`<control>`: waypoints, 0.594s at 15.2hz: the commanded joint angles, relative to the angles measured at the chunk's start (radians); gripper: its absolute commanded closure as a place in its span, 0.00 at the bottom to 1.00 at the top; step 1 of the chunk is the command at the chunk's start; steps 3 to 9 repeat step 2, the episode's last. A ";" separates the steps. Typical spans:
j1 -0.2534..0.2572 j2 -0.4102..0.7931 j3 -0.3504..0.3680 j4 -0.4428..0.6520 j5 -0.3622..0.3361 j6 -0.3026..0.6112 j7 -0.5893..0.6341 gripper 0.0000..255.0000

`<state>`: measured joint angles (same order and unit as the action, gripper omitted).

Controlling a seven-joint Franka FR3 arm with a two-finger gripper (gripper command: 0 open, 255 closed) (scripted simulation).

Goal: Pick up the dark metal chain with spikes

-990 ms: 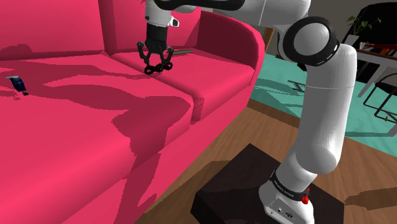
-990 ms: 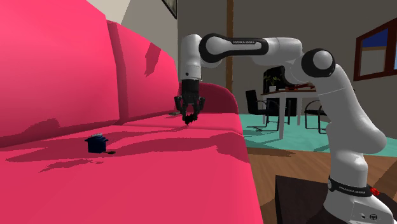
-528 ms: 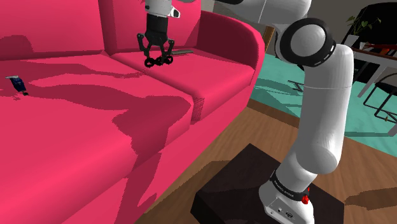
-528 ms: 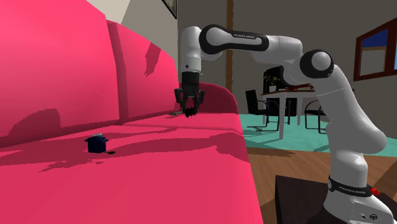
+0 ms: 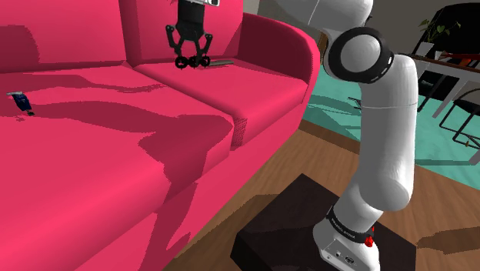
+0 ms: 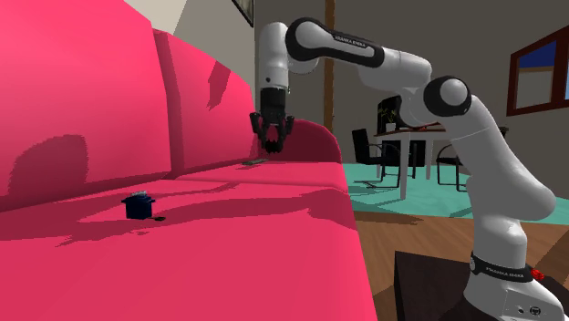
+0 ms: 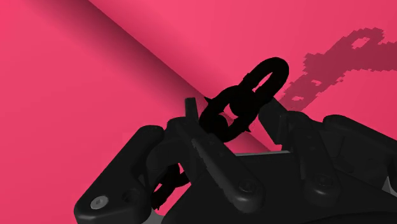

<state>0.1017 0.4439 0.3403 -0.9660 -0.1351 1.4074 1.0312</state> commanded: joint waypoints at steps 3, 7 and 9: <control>0.010 0.019 -0.001 0.047 -0.006 -0.029 0.002 1.00; 0.010 0.019 -0.001 0.047 -0.006 -0.029 0.002 1.00; 0.010 0.019 -0.001 0.047 -0.006 -0.029 0.002 1.00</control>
